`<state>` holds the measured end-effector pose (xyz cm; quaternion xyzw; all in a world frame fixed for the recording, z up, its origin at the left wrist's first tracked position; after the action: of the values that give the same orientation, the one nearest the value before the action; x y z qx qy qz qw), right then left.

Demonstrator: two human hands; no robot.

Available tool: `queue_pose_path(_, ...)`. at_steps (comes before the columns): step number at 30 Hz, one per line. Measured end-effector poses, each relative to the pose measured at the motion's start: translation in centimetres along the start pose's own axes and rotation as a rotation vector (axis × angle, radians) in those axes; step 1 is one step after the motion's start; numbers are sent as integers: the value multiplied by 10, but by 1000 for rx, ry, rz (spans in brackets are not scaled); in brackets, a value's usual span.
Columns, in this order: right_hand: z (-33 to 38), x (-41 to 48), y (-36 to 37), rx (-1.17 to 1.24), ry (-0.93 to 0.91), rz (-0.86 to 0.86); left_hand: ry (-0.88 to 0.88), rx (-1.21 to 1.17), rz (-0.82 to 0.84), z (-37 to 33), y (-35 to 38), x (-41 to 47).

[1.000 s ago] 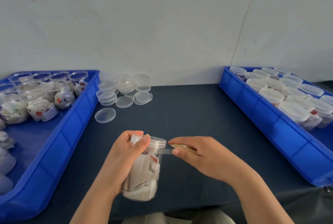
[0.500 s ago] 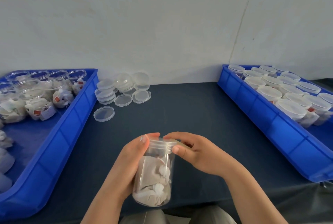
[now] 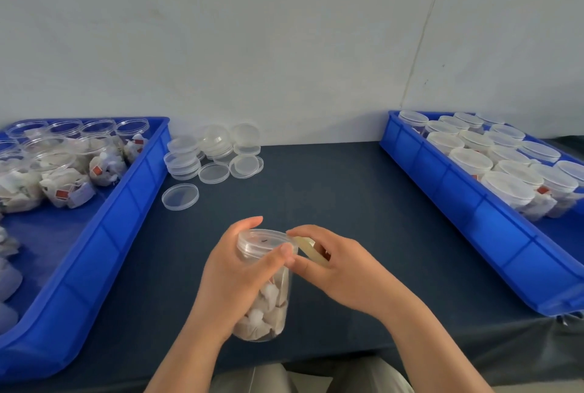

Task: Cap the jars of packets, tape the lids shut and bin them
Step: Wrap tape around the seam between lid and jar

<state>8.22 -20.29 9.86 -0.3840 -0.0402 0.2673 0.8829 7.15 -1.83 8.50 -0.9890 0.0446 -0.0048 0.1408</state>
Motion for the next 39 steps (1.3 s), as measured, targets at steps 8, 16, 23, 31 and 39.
queue_pose_path(8, 9, -7, -5, -78, -43, 115, -13, -168, 105, 2, -12, -4)
queue_pose_path(16, 8, 0, -1, 22, -77, 176, -61, -451, 236, 13, 6, -15)
queue_pose_path(23, 9, 1, 9, 103, -130, 218, -7, -395, 248, 13, 11, -9)
queue_pose_path(31, 1, 1, 2, 179, -129, 53, 97, -117, 91, -15, -5, -4)
queue_pose_path(39, -5, -2, 6, 103, -14, -29, 55, 9, 43, -11, 11, -7)
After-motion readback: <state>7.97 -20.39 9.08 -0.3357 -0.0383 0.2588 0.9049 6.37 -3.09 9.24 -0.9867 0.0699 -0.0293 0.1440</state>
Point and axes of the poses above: each hand's wrist, its own x-axis towards the middle knuckle, its own y-axis out of the palm, z = x × y, the point moved 10 cm from there along x, towards the middle knuckle, and after that the axes turned 13 degrees about z, right-handed, at the moved point
